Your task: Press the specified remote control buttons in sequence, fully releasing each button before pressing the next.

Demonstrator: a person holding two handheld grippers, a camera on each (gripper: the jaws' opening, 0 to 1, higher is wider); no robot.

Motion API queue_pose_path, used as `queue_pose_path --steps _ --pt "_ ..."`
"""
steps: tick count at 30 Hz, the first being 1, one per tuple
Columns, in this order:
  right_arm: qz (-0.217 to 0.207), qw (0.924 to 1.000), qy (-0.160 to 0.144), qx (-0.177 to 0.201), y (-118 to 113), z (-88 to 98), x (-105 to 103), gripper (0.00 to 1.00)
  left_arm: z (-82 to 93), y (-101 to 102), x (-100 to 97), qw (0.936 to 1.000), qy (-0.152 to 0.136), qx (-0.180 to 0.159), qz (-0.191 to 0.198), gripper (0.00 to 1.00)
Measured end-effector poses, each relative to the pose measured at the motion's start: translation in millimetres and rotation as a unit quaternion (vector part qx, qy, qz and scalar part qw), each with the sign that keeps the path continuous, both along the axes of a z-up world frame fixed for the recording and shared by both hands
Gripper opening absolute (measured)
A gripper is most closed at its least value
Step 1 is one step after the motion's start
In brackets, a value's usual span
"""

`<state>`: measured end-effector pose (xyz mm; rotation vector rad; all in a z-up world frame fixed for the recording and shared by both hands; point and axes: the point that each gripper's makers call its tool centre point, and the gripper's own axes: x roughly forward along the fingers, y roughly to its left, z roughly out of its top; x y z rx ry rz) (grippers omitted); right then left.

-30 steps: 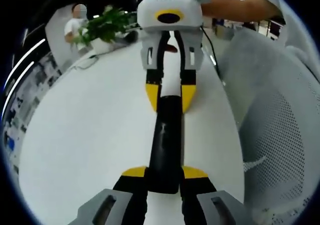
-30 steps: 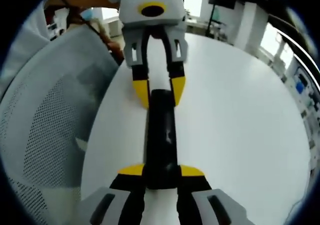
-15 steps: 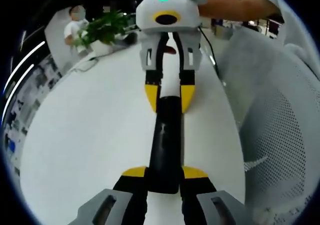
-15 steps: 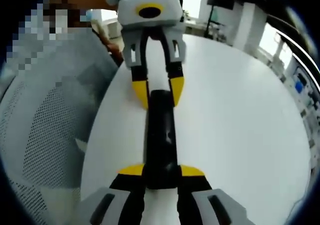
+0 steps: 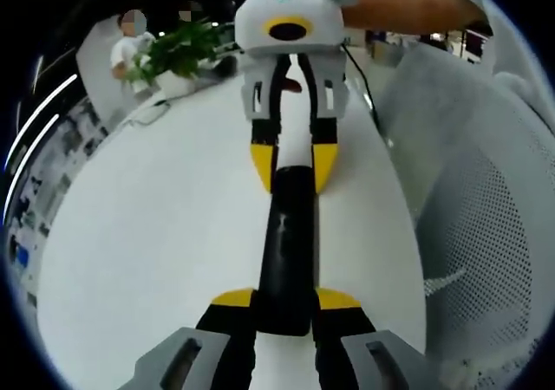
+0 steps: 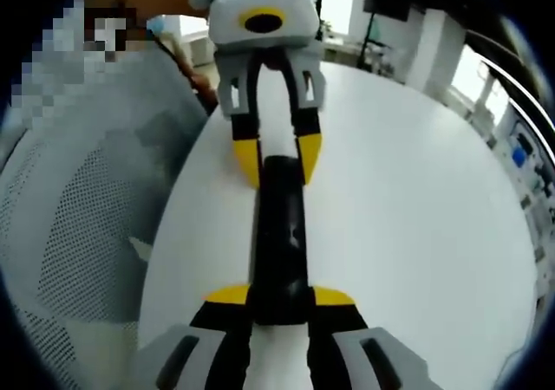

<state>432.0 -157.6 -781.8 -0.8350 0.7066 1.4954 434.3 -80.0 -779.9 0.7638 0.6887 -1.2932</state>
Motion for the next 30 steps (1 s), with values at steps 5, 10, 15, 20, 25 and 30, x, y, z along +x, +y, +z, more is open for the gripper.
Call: queue_pose_path --steps 5,10,15,20,25,30 --pt "-0.003 1.0000 -0.008 0.005 -2.9 7.4 0.6 0.21 0.2 0.1 -0.5 1.0000 0.001 0.000 0.004 0.23" --pt "-0.005 0.9998 -0.019 0.011 -5.9 18.5 2.1 0.19 0.3 0.1 -0.8 1.0000 0.002 0.001 0.004 0.23" --pt "-0.008 0.9995 -0.027 0.012 -10.0 24.8 4.8 0.15 0.3 0.2 -0.8 1.0000 0.002 0.001 0.005 0.23" --pt "-0.004 0.9994 -0.032 0.008 -15.3 27.8 5.3 0.05 0.1 0.3 -0.5 1.0000 0.002 0.001 0.005 0.23" --pt "-0.002 0.9995 -0.030 0.002 -19.2 27.9 4.2 0.00 0.1 0.0 -0.6 1.0000 0.002 0.002 0.005 0.23" --pt "0.006 0.9995 -0.031 -0.006 -20.6 28.0 3.1 0.00 -0.2 0.0 0.0 1.0000 0.002 0.002 0.005 0.23"
